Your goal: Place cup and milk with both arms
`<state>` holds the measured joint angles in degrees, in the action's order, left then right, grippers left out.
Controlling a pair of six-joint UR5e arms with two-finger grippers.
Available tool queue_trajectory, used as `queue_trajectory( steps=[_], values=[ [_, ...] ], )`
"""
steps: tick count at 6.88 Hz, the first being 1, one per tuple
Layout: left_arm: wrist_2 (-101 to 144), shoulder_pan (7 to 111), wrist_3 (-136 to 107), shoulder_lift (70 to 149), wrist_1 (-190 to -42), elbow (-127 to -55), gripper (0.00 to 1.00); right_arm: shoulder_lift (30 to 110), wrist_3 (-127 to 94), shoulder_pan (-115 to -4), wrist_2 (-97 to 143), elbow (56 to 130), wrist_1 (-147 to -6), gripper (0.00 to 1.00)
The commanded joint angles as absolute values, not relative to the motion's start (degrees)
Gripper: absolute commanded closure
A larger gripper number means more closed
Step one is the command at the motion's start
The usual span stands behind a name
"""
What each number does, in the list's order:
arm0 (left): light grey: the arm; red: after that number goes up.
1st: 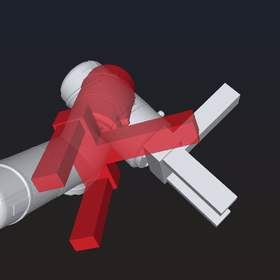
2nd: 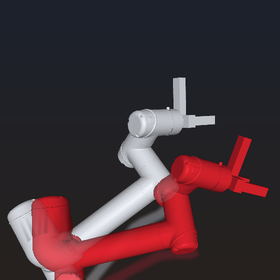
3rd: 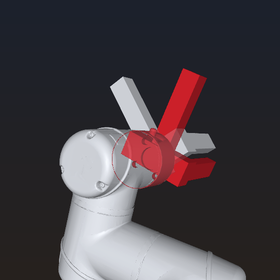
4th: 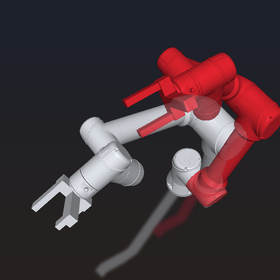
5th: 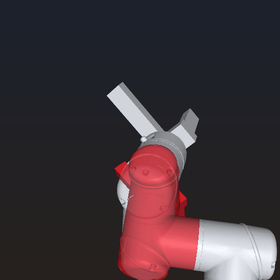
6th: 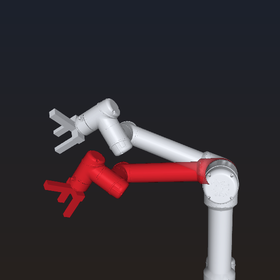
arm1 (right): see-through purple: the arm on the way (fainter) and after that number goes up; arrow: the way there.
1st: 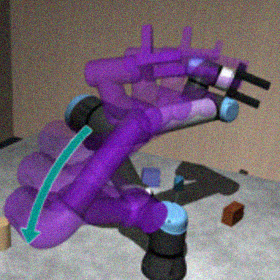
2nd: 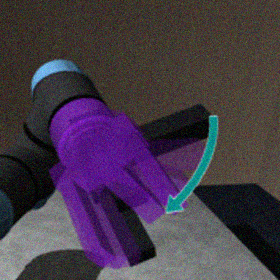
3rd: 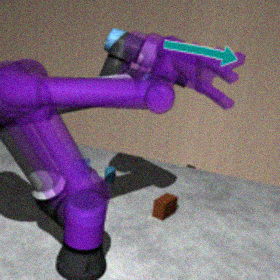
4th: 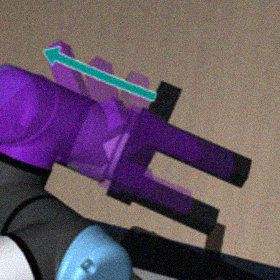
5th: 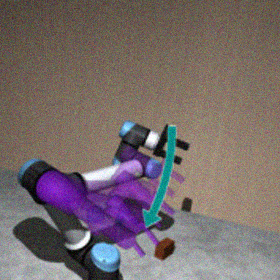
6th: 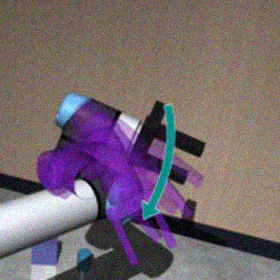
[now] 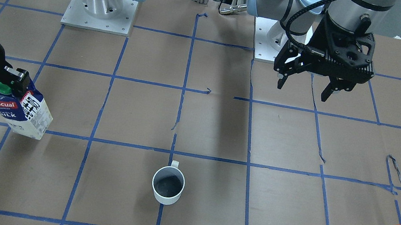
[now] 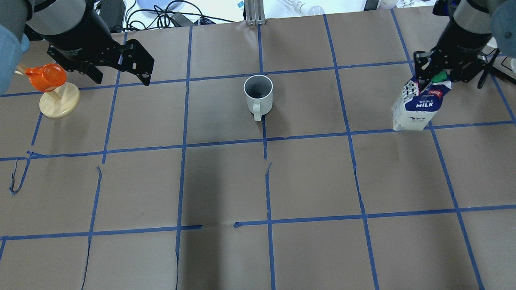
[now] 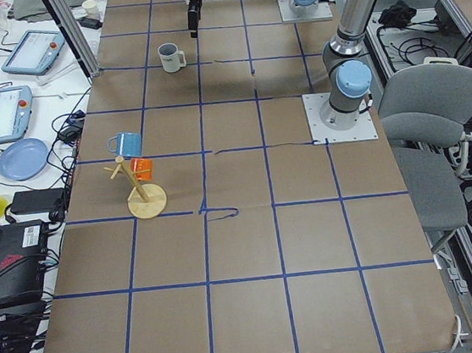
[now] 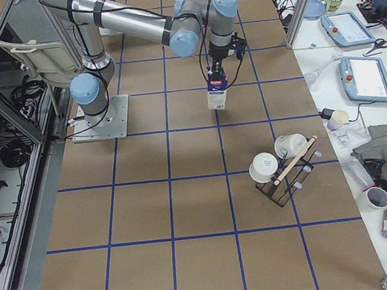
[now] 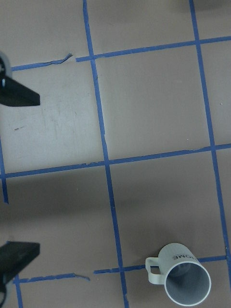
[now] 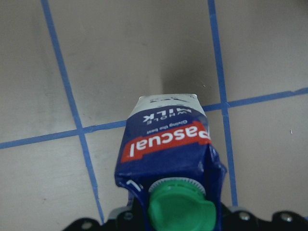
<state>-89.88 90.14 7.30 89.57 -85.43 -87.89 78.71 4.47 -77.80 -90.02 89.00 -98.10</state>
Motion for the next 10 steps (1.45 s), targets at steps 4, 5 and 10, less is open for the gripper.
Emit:
queue_trajectory(
  steps=[4, 5, 10],
  values=[
    [-90.1, 90.2, 7.3, 89.6, -85.4, -87.9, 0.0, 62.9, 0.5, -96.4, -84.3, 73.3, -98.7, 0.78],
    [-90.0, 90.2, 7.3, 89.6, -85.4, -87.9, 0.0, 61.5, -2.5, -98.0, -84.2, 73.2, -101.1, 0.78],
    [-90.3, 90.2, 7.3, 89.5, -85.4, -87.9, 0.0, 61.0, -4.5, -99.6, -84.8, 73.6, -103.0, 0.64]
  ],
)
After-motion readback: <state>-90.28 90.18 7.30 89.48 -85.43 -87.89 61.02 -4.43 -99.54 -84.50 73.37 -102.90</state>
